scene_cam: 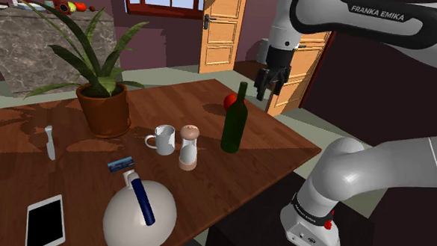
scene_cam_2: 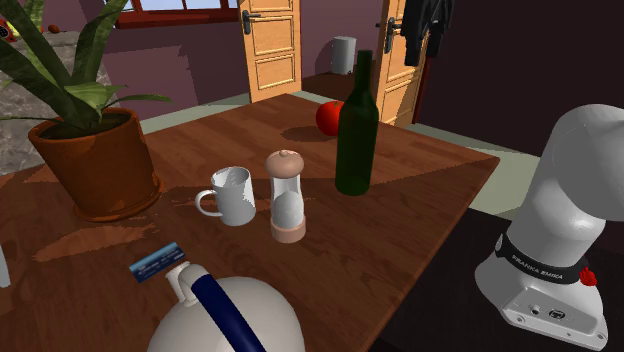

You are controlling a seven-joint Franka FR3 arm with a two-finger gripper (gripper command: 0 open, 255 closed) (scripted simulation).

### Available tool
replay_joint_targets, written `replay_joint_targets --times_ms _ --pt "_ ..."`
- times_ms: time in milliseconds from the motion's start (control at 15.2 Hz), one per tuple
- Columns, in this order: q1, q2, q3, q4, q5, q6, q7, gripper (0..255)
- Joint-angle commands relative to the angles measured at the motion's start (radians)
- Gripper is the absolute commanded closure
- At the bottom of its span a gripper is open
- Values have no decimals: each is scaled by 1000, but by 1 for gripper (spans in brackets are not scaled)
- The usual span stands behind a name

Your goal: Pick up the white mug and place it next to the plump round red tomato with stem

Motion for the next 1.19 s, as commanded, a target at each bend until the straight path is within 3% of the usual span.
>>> replay_joint_targets --times_ms 0,594,1122 --pt "0 0 0 0 0 0 0 0" --pt "44 198 73 -62 46 324 33 0" --pt "72 443 140 -22 54 585 67 0"
